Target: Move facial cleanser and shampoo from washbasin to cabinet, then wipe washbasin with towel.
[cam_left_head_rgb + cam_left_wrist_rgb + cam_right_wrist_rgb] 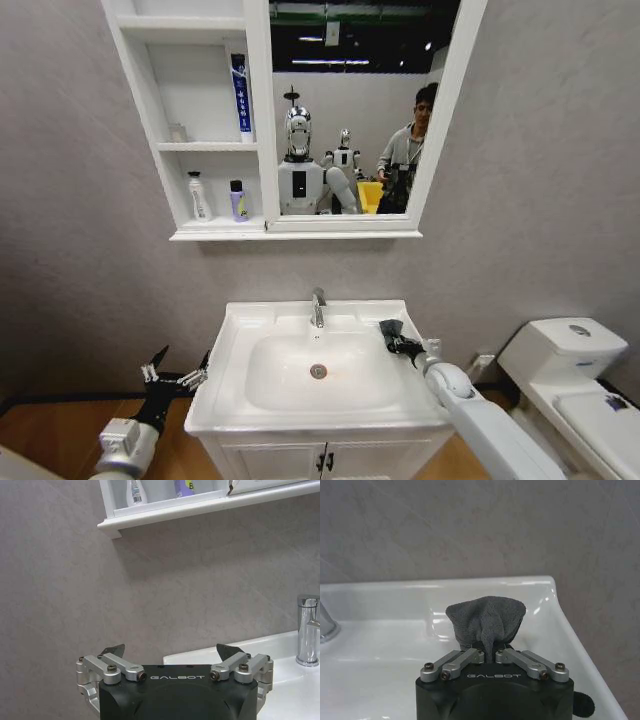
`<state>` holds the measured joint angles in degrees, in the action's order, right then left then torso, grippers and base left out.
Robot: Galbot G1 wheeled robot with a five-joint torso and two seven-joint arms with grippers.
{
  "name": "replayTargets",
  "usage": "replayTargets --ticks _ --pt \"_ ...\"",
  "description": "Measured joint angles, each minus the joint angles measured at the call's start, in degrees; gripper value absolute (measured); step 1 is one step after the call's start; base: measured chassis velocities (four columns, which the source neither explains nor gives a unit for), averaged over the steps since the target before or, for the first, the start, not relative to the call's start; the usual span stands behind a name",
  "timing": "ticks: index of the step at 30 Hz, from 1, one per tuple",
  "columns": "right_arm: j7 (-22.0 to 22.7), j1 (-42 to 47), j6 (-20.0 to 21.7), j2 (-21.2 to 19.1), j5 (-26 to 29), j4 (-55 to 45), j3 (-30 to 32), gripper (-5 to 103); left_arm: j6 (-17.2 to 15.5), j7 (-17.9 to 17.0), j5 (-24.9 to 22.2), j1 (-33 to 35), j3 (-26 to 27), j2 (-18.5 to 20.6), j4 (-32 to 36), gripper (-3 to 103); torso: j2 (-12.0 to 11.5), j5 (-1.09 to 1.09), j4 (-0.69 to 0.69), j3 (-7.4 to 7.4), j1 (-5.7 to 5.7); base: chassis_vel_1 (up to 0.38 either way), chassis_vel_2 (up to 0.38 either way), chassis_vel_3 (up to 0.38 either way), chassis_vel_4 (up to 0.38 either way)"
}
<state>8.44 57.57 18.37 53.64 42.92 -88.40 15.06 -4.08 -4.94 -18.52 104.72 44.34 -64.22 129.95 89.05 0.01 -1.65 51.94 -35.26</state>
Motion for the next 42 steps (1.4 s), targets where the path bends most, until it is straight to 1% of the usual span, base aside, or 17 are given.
replayTargets --ticks 1,4,6,7,8,11,14,20,26,29,33,35,36,38,39,40,42 --pt "0.0 0.0 0.0 0.0 0.0 0.0 0.0 4 0.0 0.0 0.0 0.0 0.0 0.0 0.0 100 0.0 0.0 0.0 0.0 0.0 0.0 0.0 0.0 0.0" --pt "7.35 2.99 2.06 -1.38 4.81 -10.37 -3.6 4 0.0 0.0 0.0 0.0 0.0 0.0 0.0 100 0.0 -0.03 0.0 0.0 0.0 0.0 0.0 0.0 0.0" --pt "8.66 3.71 2.6 -1.37 5.32 -12.13 -5.02 4 0.0 0.0 0.0 0.0 0.0 0.0 0.0 100 0.0 -0.02 0.0 0.0 0.0 0.0 0.0 0.0 0.0" --pt "11.77 4.63 3.77 -0.63 5.9 -14.57 -7.79 4 0.0 0.0 0.0 0.0 0.0 0.0 0.0 100 0.01 -0.03 -0.01 -0.01 0.0 0.0 0.0 0.0 0.0" --pt "11.77 4.63 3.77 -0.63 5.9 -14.57 -7.79 4 0.0 0.0 0.0 0.0 0.0 0.0 0.0 100 0.01 -0.03 -0.01 -0.01 0.0 0.0 0.0 0.0 0.0" --pt "18.03 4.04 5.69 1.64 7.13 -14.61 -13.38 4 0.0 0.0 0.0 0.0 0.01 0.0 0.0 100 0.0 0.0 0.0 0.0 0.0 0.0 0.0 0.0 0.0" --pt "19.6 2.61 6.0 2.32 7.16 -11.83 -15.9 4 0.0 0.0 0.0 0.0 0.01 0.0 0.0 100 0.01 -0.02 0.01 0.0 0.0 0.0 0.0 0.0 0.0" --pt "19.46 0.49 6.68 2.53 6.79 -6.81 -18.03 4 0.0 0.01 0.0 0.0 0.01 0.0 0.0 100 0.0 -0.02 0.01 0.0 0.0 0.0 0.0 0.0 0.0" --pt "16.89 -3.5 7.76 2.27 6.52 1.15 -20.83 4 0.0 0.01 0.0 0.0 0.01 0.0 0.0 100 0.01 -0.02 0.0 0.0 0.0 0.0 0.0 0.0 0.0" --pt "14.74 -8.0 7.44 5.19 7.01 7.97 -23.9 4 0.0 0.0 0.0 0.0 0.01 0.0 0.0 100 0.01 -0.05 0.01 -0.02 0.01 0.0 0.0 0.0 0.0" --pt "14.16 -10.05 7.18 7.68 6.91 10.59 -27.07 4 0.0 0.0 0.0 0.0 0.01 0.0 0.0 100 0.02 -0.06 -0.02 -0.02 0.01 0.0 0.0 0.0 0.0" --pt "14.08 -11.66 7.18 11.1 7.24 12.96 -28.95 4 0.0 0.0 0.0 0.0 0.01 0.0 0.0 100 0.02 -0.04 -0.02 -0.02 0.01 0.0 0.0 0.0 0.0" --pt "14.08 -11.66 7.18 11.1 7.24 12.96 -28.95 4 0.0 0.0 0.0 0.0 0.01 0.0 0.0 100 0.02 -0.04 -0.02 -0.02 0.01 0.0 0.0 0.0 0.0" --pt "14.31 -13.67 7.19 15.68 8.9 15.66 -31.18 4 0.0 0.0 0.0 0.0 0.01 0.0 0.0 100 0.01 -0.02 0.0 -0.01 0.0 0.0 0.0 0.0 0.0" --pt "14.47 -14.27 7.16 17.61 9.42 16.76 -31.99 4 0.0 0.0 0.0 0.0 0.02 0.0 0.0 100 0.01 -0.04 -0.02 0.0 0.0 0.0 0.0 0.0 0.0" --pt "14.47 -14.27 7.16 17.61 9.42 16.76 -31.99 4 0.0 0.0 0.0 0.0 0.02 0.0 0.0 100 0.01 -0.04 -0.02 0.0 0.0 0.0 0.0 0.0 0.0" --pt "14.39 -15.05 7.08 20.5 10.25 18.06 -33.01 4 0.0 0.0 0.0 0.0 0.01 0.0 0.0 100 0.01 -0.04 -0.03 0.0 0.0 0.0 0.0 0.0 0.0"
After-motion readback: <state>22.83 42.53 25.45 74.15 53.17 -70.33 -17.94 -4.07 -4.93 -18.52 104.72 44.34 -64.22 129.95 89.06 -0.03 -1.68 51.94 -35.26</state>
